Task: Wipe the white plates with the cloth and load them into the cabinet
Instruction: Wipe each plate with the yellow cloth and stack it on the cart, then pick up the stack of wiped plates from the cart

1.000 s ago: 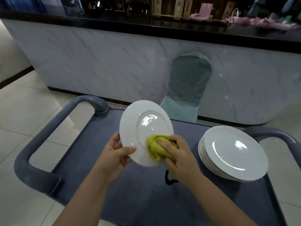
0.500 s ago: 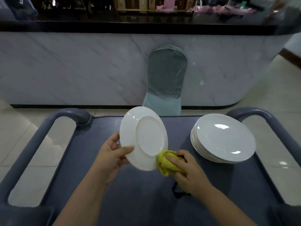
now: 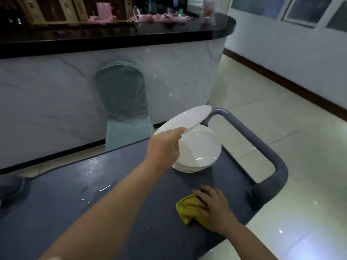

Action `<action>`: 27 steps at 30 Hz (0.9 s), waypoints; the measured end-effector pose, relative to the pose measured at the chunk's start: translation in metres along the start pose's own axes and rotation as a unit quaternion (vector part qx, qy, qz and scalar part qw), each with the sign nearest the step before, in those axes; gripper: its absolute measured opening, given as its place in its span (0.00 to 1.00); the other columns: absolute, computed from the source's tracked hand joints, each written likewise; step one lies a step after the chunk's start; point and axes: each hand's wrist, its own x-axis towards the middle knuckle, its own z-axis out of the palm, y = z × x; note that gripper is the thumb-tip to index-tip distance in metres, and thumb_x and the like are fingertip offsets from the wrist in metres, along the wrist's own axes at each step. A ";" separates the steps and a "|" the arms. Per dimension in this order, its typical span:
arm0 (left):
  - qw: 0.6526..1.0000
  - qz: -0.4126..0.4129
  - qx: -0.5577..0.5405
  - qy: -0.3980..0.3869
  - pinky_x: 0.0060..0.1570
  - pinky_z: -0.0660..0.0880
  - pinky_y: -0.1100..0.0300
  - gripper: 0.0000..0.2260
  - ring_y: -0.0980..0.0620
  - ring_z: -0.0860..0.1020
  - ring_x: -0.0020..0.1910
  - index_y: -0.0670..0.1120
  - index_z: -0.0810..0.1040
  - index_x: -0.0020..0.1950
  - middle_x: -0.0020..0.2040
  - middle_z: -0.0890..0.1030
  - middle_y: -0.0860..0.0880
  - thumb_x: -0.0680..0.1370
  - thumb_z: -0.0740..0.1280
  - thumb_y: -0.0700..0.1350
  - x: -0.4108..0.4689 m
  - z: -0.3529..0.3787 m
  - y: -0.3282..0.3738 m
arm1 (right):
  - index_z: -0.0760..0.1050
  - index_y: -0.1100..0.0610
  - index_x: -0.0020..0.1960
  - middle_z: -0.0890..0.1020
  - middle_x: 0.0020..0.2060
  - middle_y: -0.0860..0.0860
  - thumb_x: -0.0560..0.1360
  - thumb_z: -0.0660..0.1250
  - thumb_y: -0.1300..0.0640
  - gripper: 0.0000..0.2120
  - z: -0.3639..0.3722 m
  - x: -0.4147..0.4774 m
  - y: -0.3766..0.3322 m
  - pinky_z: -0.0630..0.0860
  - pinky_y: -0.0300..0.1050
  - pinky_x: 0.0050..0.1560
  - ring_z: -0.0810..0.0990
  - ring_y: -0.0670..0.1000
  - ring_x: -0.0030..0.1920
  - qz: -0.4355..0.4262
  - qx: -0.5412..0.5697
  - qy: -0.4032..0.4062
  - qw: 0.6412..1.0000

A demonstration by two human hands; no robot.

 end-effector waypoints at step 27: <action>0.839 -0.485 -0.249 0.004 0.53 0.78 0.52 0.11 0.50 0.79 0.49 0.51 0.77 0.57 0.55 0.81 0.49 0.76 0.71 0.50 0.004 0.073 -0.083 | 0.68 0.48 0.70 0.76 0.60 0.51 0.74 0.71 0.46 0.27 -0.083 0.109 0.036 0.76 0.51 0.56 0.76 0.50 0.57 0.234 0.520 0.159 0.806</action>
